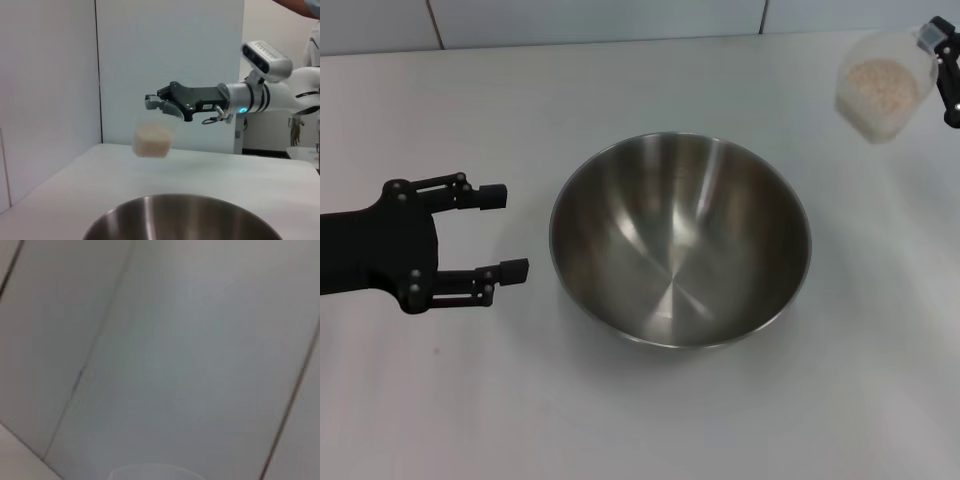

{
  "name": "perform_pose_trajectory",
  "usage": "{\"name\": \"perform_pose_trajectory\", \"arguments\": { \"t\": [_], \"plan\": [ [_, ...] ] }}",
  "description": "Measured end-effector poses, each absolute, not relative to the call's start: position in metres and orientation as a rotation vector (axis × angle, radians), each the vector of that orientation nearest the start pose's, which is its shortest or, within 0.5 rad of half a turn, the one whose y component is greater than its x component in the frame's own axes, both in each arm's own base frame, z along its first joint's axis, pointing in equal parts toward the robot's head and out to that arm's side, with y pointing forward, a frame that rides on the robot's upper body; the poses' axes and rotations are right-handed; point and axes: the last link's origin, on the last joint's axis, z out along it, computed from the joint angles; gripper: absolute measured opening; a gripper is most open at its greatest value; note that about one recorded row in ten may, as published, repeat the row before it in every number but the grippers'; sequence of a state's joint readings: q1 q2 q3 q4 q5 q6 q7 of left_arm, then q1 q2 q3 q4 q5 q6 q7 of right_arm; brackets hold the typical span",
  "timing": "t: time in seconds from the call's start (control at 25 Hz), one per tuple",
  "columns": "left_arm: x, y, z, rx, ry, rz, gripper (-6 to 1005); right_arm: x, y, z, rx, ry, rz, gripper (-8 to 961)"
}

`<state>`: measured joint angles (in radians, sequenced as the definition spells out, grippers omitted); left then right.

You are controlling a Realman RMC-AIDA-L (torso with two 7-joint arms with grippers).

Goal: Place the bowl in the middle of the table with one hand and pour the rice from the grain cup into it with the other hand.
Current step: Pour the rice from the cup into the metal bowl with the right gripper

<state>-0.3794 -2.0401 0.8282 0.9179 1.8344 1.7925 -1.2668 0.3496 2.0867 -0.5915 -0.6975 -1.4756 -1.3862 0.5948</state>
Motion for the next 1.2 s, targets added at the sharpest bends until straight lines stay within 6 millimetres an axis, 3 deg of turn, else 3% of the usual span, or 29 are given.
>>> {"name": "perform_pose_trajectory", "arguments": {
  "t": [0.64, 0.96, 1.2],
  "plan": [
    [-0.248, 0.296, 0.042, -2.799, -0.185, -0.769, 805, 0.241, 0.351, 0.077, -2.121, -0.48, 0.491, 17],
    [-0.249, 0.294, 0.043, -2.79, -0.192, -0.787, 805, 0.212, 0.359, 0.06, -2.117, -0.678, 0.303, 17],
    [-0.249, 0.294, 0.044, -2.776, -0.188, -0.796, 805, 0.194, 0.348, 0.047, -2.081, -0.914, 0.227, 17]
  ]
}}
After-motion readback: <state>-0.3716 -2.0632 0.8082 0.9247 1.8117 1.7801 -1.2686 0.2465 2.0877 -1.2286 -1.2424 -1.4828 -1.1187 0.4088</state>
